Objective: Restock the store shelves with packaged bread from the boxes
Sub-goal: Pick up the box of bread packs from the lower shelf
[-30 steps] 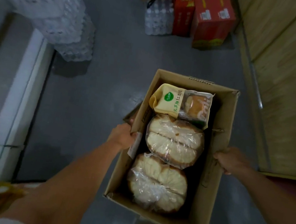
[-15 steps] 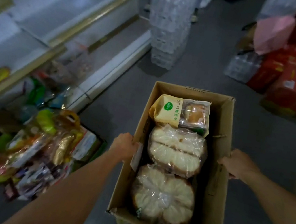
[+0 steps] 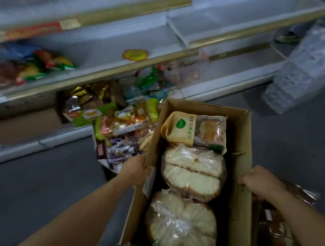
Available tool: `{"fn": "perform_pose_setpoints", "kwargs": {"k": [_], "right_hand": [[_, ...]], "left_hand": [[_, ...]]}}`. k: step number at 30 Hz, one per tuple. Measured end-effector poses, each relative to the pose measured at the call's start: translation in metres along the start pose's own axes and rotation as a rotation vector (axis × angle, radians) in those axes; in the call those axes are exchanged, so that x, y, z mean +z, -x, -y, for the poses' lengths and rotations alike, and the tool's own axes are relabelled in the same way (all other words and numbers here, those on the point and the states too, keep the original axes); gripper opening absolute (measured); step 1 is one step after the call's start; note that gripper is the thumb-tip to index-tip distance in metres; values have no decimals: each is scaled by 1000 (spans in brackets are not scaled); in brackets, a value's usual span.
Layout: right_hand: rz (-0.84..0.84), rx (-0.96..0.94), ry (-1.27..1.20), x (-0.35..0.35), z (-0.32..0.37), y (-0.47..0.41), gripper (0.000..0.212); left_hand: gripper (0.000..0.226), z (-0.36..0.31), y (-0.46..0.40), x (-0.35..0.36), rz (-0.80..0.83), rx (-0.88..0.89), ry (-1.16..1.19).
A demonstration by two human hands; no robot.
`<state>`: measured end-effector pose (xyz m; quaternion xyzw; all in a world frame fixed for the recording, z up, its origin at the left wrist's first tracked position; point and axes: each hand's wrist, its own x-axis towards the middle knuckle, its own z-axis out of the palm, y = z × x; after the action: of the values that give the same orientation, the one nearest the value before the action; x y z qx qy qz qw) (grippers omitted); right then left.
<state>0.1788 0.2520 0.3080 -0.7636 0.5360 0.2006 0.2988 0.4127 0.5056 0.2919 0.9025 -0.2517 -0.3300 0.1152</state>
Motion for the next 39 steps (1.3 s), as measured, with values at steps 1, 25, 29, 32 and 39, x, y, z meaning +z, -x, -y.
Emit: {"fn": "perform_pose_setpoints", "kwargs": {"k": [1, 25, 29, 32, 39], "right_hand": [[16, -23, 33, 11, 24, 1, 22], [316, -387, 300, 330, 530, 36, 30], [359, -373, 320, 372, 580, 4, 26], [368, -360, 362, 406, 606, -21, 26], [356, -261, 294, 492, 646, -83, 26]], "left_hand": [[21, 25, 2, -9, -6, -21, 20], [24, 545, -30, -163, -118, -597, 257], [17, 592, -69, -165, -127, -650, 280], [19, 621, -101, -166, -133, -664, 290], [31, 702, -188, -125, -75, -699, 387]]}}
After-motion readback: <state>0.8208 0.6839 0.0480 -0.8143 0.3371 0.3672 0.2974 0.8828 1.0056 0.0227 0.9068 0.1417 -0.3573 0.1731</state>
